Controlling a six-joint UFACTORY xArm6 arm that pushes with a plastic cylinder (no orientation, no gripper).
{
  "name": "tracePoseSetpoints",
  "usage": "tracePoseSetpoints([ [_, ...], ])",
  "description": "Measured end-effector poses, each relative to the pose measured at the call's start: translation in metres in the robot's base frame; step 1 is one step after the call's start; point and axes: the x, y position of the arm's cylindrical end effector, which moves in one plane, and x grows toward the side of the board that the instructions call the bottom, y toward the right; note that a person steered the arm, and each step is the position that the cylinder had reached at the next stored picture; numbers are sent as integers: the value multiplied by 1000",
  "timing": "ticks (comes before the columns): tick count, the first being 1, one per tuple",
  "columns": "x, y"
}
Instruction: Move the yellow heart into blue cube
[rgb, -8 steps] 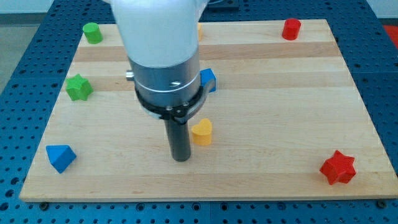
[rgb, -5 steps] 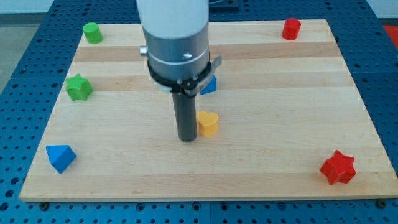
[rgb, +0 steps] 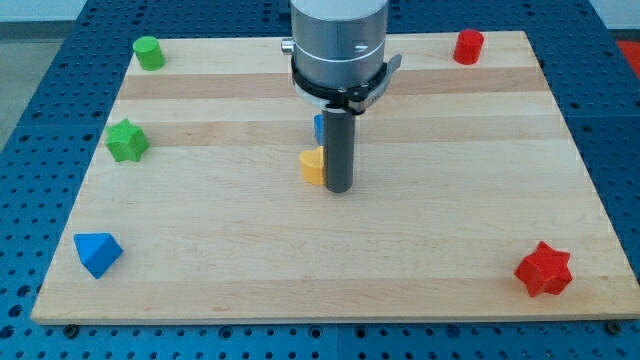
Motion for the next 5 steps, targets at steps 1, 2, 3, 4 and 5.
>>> tracePoseSetpoints([
  [1, 2, 0],
  [2, 11, 0],
  [3, 20, -2],
  [4, 22, -12],
  [5, 16, -16],
])
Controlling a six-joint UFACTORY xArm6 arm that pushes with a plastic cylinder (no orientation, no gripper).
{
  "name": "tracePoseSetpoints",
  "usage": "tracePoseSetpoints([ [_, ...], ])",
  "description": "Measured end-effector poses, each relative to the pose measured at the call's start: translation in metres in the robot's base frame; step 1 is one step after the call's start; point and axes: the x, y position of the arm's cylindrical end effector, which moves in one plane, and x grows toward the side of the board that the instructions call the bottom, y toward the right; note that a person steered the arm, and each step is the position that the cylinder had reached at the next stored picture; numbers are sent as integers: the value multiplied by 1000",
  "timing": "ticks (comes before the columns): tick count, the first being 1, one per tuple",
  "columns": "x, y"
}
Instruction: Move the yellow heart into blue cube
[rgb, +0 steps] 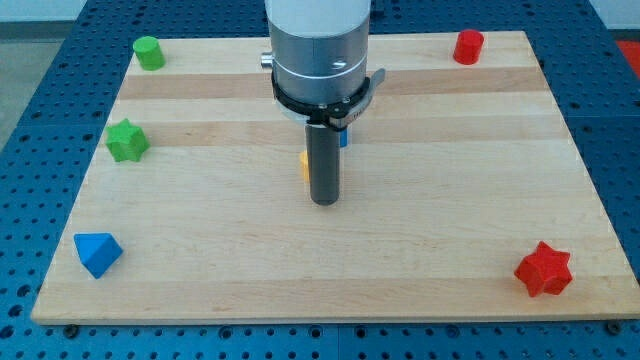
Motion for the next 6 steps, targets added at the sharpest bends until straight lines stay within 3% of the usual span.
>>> tracePoseSetpoints([
  [2, -3, -24],
  [5, -12, 18],
  [6, 9, 3],
])
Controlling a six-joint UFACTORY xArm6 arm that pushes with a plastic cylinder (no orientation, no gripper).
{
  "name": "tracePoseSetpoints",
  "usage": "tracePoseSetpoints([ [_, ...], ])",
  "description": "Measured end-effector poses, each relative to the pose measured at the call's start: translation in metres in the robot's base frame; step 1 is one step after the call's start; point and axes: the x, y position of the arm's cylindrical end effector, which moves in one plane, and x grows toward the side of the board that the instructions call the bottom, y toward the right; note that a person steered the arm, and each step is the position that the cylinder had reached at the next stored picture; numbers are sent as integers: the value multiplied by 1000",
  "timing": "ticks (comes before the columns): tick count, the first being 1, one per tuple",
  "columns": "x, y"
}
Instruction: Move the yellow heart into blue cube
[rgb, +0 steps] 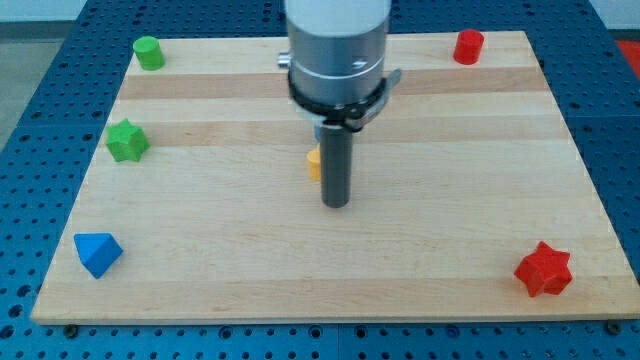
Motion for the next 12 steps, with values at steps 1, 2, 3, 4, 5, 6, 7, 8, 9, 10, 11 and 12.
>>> tracePoseSetpoints([
  [1, 1, -39],
  [2, -8, -50],
  [3, -8, -50],
  [4, -10, -49],
  [5, -21, -41],
  [6, -29, -37],
  [7, -29, -35],
  [8, -30, -19],
  [9, -34, -18],
  [10, -35, -18],
  [11, -34, -19],
  [12, -39, -19],
])
